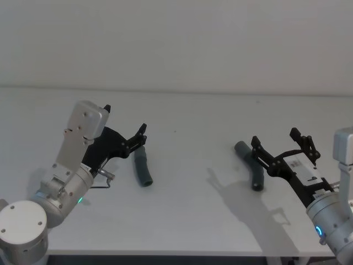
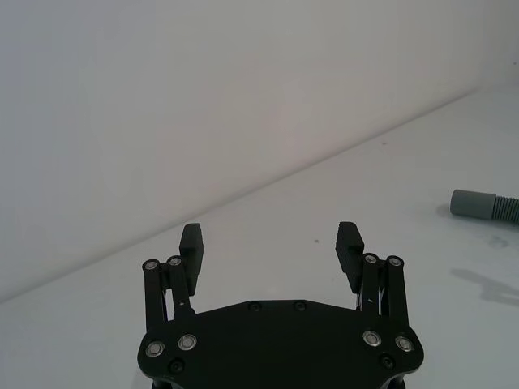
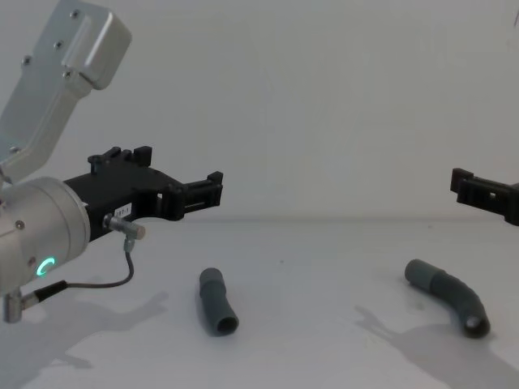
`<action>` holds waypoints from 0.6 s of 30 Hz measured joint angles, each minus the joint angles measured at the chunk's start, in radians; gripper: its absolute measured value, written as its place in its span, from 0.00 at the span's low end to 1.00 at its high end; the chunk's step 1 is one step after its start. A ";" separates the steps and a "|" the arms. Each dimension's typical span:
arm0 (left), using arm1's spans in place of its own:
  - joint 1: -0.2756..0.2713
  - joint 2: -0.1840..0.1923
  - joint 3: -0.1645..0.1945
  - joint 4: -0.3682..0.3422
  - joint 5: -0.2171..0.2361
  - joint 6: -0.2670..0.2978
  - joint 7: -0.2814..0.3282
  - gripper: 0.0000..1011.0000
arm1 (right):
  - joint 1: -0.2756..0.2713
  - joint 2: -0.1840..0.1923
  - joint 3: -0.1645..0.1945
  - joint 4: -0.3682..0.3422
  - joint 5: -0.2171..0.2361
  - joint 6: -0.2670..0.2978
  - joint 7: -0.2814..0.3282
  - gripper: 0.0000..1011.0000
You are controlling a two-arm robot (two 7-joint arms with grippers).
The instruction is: Use both hands to pick up one end of the pipe from the table, align the ends, and insert them.
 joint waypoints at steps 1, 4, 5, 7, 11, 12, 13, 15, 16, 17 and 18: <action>0.000 0.000 0.000 0.000 0.000 0.000 0.000 0.99 | 0.000 0.000 0.000 0.000 0.000 0.000 0.000 0.99; 0.000 0.000 0.000 0.000 0.000 0.000 0.000 0.99 | 0.000 0.000 0.000 0.000 0.000 0.000 0.000 0.99; 0.000 0.000 0.000 0.000 0.000 0.000 0.000 0.99 | 0.000 0.000 0.000 0.000 0.000 0.000 0.000 0.99; 0.000 0.000 0.000 0.000 0.000 0.000 0.000 0.99 | 0.000 0.000 0.000 0.000 0.000 0.000 0.000 0.99; 0.000 0.000 0.000 0.000 0.000 0.000 0.000 0.99 | 0.000 0.000 0.000 0.000 0.000 0.000 0.000 0.99; 0.000 0.000 0.000 0.000 0.000 0.000 0.000 0.99 | 0.000 0.000 0.000 0.000 0.000 0.000 0.000 0.99; 0.000 0.000 0.000 0.000 0.000 0.000 0.000 0.99 | 0.000 0.000 0.000 0.000 0.000 0.000 0.000 0.99; 0.000 0.000 0.000 0.000 0.000 0.000 0.000 0.99 | 0.000 0.000 0.000 0.000 0.000 0.000 0.000 0.99; 0.000 0.000 0.000 0.000 0.000 0.000 0.000 0.99 | 0.000 0.000 0.000 0.000 0.000 0.000 0.000 0.99; 0.000 0.000 0.000 0.000 0.000 0.000 0.000 0.99 | 0.000 0.000 0.000 0.000 0.000 0.000 0.000 0.99; 0.000 0.000 0.000 0.000 0.000 0.000 0.000 0.99 | 0.000 0.000 0.000 0.000 0.000 0.000 0.000 0.99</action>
